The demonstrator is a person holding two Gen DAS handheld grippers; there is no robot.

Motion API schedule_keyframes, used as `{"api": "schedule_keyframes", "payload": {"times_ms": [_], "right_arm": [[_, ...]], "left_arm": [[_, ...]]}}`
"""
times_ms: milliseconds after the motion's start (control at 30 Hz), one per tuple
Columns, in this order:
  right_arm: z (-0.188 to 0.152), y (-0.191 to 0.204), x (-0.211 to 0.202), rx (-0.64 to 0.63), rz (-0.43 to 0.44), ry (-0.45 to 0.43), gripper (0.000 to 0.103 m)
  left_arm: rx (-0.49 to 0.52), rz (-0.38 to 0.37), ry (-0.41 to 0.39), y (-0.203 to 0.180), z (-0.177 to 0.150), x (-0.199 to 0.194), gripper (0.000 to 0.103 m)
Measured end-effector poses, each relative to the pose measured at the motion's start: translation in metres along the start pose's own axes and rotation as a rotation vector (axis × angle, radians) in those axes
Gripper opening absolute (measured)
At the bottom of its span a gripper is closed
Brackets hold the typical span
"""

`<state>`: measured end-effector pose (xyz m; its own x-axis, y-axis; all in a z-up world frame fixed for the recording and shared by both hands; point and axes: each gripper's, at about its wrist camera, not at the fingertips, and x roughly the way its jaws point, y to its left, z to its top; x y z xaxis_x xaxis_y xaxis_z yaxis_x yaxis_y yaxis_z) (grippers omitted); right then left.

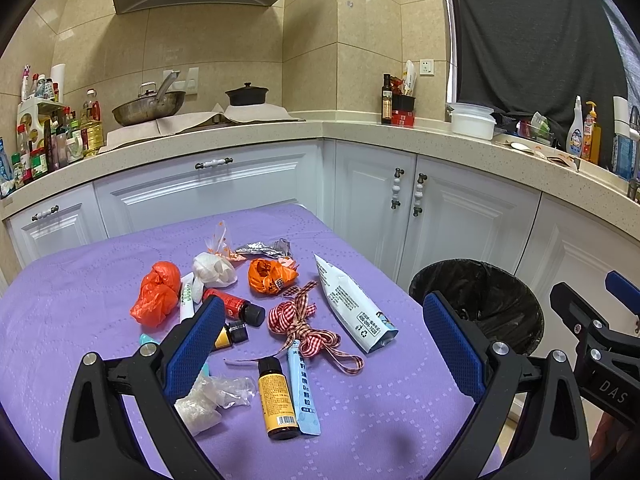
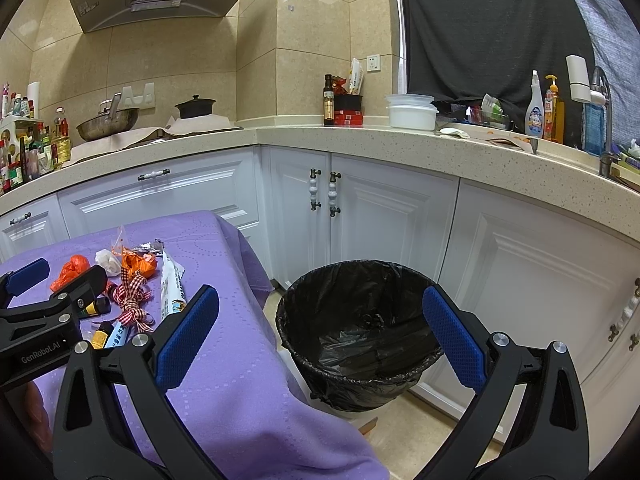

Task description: Collect trash

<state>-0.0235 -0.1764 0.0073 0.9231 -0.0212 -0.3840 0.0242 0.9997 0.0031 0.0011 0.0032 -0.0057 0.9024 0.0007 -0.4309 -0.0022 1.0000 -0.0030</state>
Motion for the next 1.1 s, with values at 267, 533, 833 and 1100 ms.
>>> {"api": "schedule_keyframes", "payload": {"times_ms": [267,533,833,1100], "right_arm": [[0.000,-0.002,0.001,0.000,-0.001,-0.001,0.100],[-0.001,-0.004,0.003,0.000,0.000,0.001,0.100],[-0.004,0.004,0.015,-0.019,0.044,0.014,0.100],[0.002,0.049,0.042,-0.088,0.162,0.040,0.099]], "left_arm": [[-0.001,-0.001,0.001,0.000,-0.002,0.001,0.096],[-0.001,0.000,0.002,0.000,-0.001,0.001,0.096],[-0.012,0.034,0.021,0.014,-0.013,0.003,0.096],[-0.076,0.127,0.074,0.062,-0.030,0.003,0.096]]}}
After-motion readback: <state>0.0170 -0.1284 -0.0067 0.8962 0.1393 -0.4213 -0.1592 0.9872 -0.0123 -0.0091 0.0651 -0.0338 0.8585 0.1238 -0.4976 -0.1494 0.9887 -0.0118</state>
